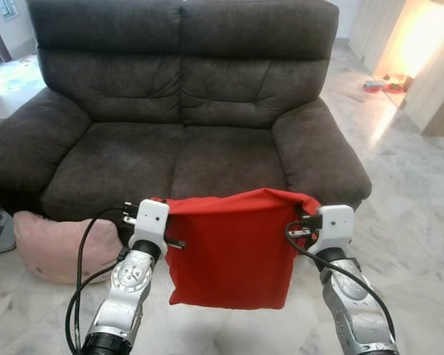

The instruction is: Move the pillow to the sofa from floor

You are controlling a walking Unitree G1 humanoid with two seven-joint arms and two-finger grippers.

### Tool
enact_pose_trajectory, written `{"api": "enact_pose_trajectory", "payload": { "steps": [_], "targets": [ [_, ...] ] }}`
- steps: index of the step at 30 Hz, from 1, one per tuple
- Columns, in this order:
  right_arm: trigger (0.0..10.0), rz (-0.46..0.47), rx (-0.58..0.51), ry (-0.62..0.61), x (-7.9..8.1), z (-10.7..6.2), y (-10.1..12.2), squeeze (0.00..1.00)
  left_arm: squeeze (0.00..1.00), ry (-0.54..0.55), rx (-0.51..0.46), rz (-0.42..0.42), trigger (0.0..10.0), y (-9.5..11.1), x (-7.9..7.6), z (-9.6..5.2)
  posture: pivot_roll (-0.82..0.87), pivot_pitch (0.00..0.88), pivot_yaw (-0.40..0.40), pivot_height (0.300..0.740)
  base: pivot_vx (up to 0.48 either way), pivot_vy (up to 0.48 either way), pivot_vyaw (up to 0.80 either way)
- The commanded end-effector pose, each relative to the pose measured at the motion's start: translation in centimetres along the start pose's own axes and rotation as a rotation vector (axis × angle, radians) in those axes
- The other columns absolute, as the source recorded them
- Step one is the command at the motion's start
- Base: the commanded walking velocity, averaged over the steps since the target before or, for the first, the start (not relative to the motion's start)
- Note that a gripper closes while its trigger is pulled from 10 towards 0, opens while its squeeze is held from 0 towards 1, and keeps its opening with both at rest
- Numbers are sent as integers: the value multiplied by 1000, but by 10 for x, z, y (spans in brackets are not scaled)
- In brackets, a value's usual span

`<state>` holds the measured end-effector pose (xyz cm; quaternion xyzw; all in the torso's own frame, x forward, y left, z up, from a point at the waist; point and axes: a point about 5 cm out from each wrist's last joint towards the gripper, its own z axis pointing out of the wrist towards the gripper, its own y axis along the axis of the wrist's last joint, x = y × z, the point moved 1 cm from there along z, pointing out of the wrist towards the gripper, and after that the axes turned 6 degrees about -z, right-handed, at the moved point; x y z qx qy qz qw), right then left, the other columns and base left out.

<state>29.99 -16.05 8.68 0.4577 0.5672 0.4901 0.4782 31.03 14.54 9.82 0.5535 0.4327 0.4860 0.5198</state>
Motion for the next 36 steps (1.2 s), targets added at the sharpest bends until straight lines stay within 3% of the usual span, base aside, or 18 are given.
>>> {"api": "enact_pose_trajectory", "payload": {
  "steps": [1,17,36],
  "targets": [
    [10000,-19,-66,-33,-10,2,15,0,0,13,-91,13,10000,20,1,5,41,0,-54,740,0,-420,0],
    [10000,-10,-64,-22,-9,2,15,0,0,23,-95,3,10000,20,2,4,44,10,-62,740,0,-417,0],
    [10000,9,-67,-45,-11,3,16,0,0,39,-145,-30,10000,29,8,2,45,14,-62,740,13,0,0]
  ]
}}
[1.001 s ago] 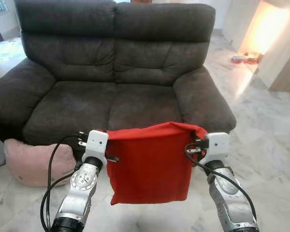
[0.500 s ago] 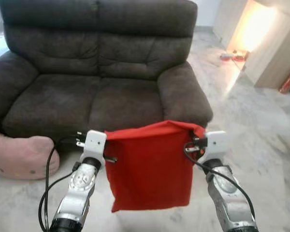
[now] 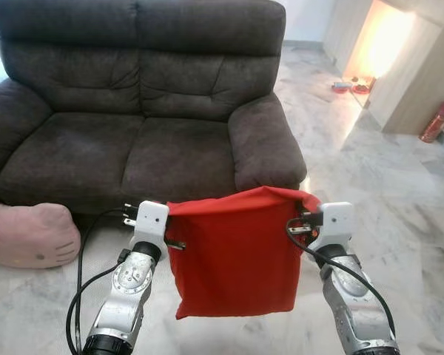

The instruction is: Move the pillow to the sofa from floor

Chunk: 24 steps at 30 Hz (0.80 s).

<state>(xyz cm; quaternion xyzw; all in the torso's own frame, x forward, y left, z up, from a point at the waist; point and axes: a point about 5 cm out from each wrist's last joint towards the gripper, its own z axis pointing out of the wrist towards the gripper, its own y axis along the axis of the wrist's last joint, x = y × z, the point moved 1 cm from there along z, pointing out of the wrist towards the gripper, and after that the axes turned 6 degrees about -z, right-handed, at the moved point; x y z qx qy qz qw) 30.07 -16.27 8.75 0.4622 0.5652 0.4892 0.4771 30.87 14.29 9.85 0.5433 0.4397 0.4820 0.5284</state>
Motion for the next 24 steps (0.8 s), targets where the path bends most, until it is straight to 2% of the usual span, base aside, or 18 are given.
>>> {"api": "enact_pose_trajectory", "payload": {
  "steps": [1,9,24],
  "targets": [
    [10000,2,-72,-40,-9,2,16,0,0,33,-135,0,10000,28,10,3,45,14,-62,740,244,0,0],
    [10000,-6,-106,-52,-11,3,24,0,0,28,-198,74,10000,44,12,6,45,17,-62,740,264,0,0],
    [10000,-18,-116,-49,-10,4,27,0,0,36,-203,62,10000,44,9,5,42,15,-63,740,297,0,0]
  ]
}}
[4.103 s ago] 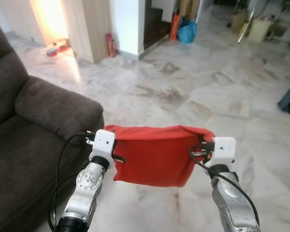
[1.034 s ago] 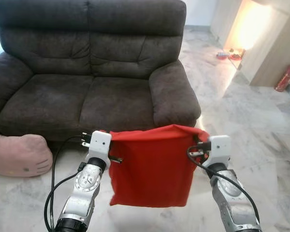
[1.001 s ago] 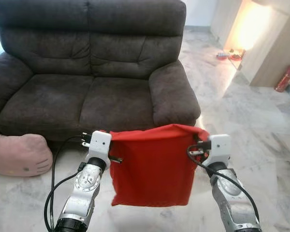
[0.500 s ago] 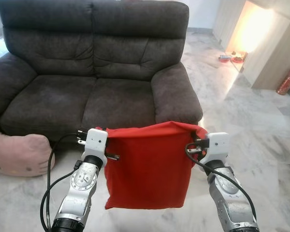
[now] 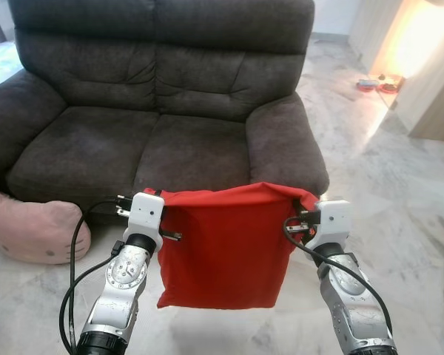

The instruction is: Move the pillow to the sofa from floor

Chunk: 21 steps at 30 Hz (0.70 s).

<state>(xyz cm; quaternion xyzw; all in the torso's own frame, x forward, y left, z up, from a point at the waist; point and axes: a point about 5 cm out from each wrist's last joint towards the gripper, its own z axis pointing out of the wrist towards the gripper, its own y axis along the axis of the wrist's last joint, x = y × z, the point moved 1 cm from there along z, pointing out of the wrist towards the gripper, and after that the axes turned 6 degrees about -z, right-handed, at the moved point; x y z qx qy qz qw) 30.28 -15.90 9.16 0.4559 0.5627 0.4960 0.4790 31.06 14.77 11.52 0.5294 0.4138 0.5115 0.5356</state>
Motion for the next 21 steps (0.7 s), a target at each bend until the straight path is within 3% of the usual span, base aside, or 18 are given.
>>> {"api": "enact_pose_trajectory", "payload": {
  "steps": [1,21],
  "targets": [
    [10000,-19,-99,-55,-13,2,22,0,0,25,-130,21,10000,27,4,5,42,14,-63,740,304,0,0],
    [10000,-4,-107,-58,-12,3,25,0,0,24,-132,17,10000,27,4,5,42,9,-63,740,316,0,0]
  ]
}}
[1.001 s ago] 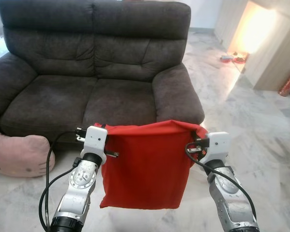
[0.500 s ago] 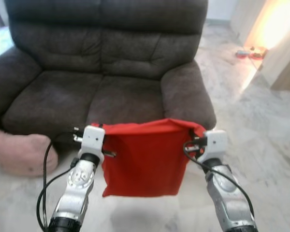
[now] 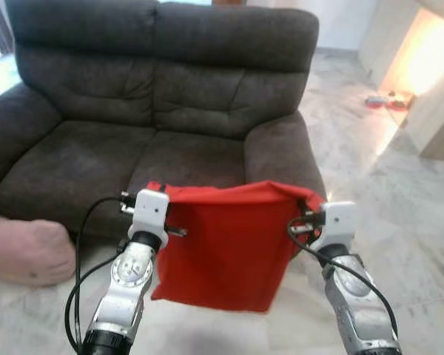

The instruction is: Move the pillow to the sofa from floor

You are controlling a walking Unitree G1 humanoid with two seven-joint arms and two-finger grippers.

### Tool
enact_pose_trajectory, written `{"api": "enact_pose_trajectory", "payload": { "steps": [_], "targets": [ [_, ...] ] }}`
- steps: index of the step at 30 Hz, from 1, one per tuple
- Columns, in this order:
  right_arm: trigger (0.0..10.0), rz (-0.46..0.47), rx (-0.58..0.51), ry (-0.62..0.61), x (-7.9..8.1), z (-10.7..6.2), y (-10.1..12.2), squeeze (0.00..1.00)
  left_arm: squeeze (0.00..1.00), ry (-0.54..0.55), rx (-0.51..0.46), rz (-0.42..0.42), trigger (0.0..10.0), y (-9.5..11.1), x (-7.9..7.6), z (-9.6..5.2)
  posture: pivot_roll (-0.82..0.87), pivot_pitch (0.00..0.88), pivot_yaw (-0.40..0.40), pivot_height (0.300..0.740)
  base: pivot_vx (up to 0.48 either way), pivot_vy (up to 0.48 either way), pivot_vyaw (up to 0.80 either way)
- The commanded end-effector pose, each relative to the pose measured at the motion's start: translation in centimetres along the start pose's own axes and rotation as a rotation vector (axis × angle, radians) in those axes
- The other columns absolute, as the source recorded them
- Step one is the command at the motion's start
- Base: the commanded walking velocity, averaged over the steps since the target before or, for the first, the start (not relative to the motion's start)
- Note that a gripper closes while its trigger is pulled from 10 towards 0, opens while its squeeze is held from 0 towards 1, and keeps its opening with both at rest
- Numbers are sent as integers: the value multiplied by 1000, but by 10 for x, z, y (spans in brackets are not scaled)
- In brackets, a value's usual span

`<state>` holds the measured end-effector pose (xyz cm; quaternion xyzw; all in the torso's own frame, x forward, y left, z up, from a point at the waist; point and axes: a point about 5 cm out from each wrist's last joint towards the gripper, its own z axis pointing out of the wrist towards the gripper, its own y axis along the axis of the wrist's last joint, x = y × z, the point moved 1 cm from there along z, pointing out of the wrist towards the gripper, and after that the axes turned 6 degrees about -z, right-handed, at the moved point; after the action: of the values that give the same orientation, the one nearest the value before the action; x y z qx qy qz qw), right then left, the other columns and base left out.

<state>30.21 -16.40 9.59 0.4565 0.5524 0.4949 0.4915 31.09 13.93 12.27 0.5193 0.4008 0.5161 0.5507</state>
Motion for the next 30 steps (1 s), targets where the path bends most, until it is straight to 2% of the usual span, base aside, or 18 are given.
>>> {"api": "enact_pose_trajectory", "payload": {
  "steps": [1,5,11,30],
  "targets": [
    [10000,1,-86,-34,-6,5,21,0,0,35,-88,23,10000,19,11,4,42,9,-63,740,319,0,0],
    [10000,0,-78,-39,-7,6,20,0,0,37,-85,22,10000,18,12,4,43,9,-64,740,322,0,-213],
    [10000,3,-79,-33,-5,5,19,0,0,39,-83,22,10000,18,12,3,44,13,-65,740,322,0,-743],
    [10000,-28,-90,-13,0,5,21,0,0,38,-85,22,10000,18,11,2,46,19,-64,740,281,0,0]
  ]
}}
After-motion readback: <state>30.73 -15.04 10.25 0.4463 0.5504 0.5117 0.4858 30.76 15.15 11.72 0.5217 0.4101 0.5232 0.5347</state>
